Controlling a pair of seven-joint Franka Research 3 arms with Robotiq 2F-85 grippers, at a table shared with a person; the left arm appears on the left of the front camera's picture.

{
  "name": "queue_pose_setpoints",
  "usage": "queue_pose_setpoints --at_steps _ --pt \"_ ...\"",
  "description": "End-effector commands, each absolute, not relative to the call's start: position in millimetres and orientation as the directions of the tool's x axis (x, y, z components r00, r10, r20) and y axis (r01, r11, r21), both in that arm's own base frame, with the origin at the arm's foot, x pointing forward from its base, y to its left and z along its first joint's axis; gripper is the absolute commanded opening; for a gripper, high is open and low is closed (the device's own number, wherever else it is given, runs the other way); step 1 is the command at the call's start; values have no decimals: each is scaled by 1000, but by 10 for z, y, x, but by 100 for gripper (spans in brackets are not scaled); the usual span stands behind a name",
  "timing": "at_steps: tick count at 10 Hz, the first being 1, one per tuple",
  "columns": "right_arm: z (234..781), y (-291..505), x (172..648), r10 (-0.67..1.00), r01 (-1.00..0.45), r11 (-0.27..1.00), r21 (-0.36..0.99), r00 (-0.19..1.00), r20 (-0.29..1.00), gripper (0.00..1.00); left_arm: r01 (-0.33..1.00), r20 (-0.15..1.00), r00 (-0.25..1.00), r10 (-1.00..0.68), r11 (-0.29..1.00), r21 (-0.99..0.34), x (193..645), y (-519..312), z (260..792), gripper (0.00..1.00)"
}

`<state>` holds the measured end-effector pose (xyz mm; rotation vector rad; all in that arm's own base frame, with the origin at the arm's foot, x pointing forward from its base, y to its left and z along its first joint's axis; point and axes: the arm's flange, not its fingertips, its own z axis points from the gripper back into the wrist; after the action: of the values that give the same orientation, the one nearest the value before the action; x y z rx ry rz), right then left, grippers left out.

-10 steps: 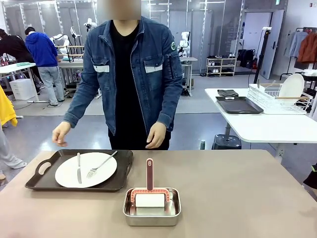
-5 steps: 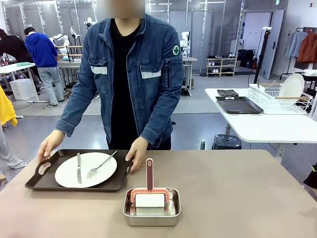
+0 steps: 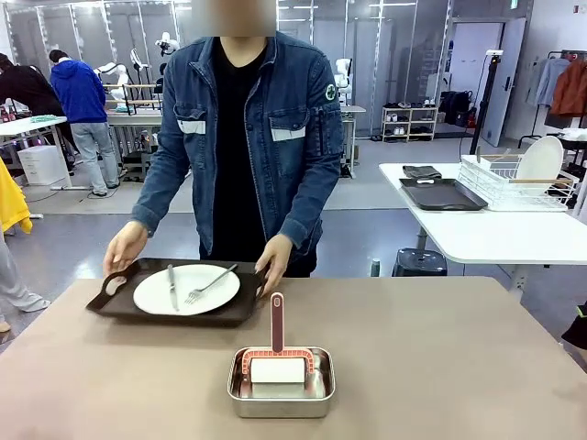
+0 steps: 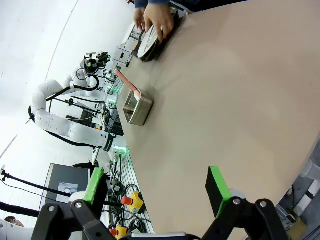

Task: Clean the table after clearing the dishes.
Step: When the right (or left) Handle tray is removed, use the right hand (or left hand) to clean the right (or left) side of the table with the Lint Roller.

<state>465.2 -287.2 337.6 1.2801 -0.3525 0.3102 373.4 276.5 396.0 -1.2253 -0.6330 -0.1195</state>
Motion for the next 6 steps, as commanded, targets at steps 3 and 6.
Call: queue_pose_setpoints --at_steps 3,6 --pt "3375 -2839 4617 34 -433 254 865 897 440 100 430 530 820 217 378 -820 3790 2742 4026 100" --pt "3375 -2839 4617 34 -433 254 865 897 440 100 456 566 813 136 455 -765 3927 2316 4295 100"
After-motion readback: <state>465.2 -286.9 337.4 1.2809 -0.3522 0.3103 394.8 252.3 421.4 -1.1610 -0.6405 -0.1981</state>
